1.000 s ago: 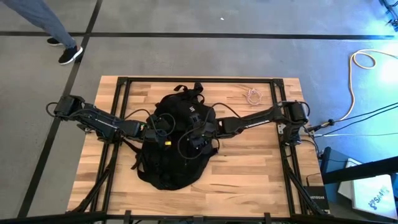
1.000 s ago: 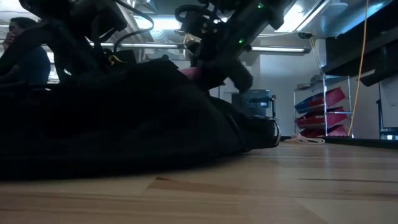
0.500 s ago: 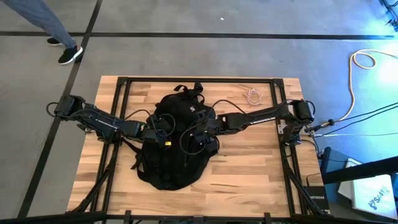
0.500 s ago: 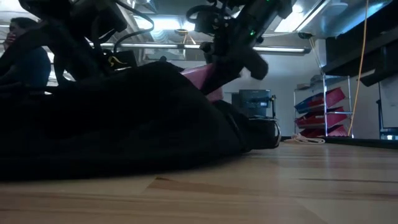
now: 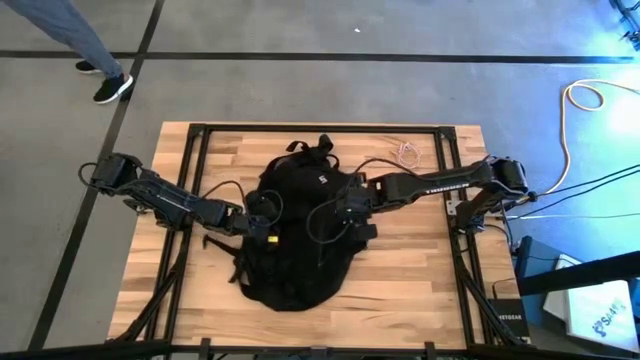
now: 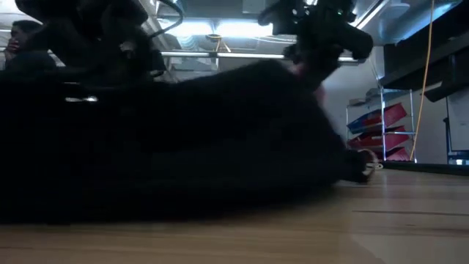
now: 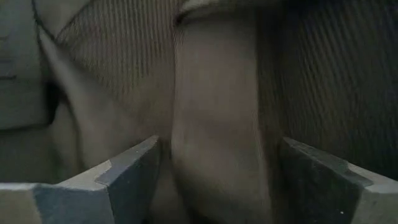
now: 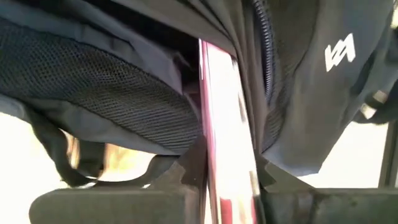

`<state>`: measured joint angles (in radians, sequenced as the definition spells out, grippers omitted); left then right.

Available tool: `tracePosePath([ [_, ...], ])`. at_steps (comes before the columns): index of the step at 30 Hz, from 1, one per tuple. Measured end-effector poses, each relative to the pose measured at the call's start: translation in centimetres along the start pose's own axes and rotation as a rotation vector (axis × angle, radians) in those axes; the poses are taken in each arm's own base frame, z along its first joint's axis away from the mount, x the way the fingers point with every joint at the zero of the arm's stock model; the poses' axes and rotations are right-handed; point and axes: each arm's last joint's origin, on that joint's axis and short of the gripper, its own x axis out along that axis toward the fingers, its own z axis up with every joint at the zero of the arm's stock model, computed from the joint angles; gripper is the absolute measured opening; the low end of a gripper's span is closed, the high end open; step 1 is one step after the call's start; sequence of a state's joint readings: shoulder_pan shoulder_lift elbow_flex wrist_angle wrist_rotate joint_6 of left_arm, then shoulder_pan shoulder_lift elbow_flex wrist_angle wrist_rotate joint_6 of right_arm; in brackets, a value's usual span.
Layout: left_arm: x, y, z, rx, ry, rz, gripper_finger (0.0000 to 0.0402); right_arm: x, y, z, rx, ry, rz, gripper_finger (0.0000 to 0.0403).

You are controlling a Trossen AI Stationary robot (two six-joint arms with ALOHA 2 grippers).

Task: Unpack backpack
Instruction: Remove the pink cellphone from the black backpack

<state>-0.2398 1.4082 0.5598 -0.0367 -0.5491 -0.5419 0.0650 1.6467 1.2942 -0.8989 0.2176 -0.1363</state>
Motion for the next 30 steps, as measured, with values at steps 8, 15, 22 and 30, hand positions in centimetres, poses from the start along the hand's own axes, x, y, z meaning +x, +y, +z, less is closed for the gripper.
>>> tracePosePath([
  [8,-0.1,0.0,-0.1,-0.01,0.0,0.009,0.031,-1.0,1.2,-0.7,-0.019,0.043,0.023,0.0032],
  [15,-0.3,-0.6,0.1,-0.017,-0.051,-0.014,0.031,-3.7,1.8,-2.0,-0.043,0.036,0.046,0.0033],
  [22,-1.4,-2.7,1.1,0.042,-0.204,-0.149,0.031,-4.7,2.4,-1.8,-0.043,-0.038,0.049,0.0033],
  [30,-1.1,-5.6,-0.2,0.308,-0.279,-0.262,0.031,-4.3,2.4,0.8,0.012,-0.262,0.035,0.0033],
])
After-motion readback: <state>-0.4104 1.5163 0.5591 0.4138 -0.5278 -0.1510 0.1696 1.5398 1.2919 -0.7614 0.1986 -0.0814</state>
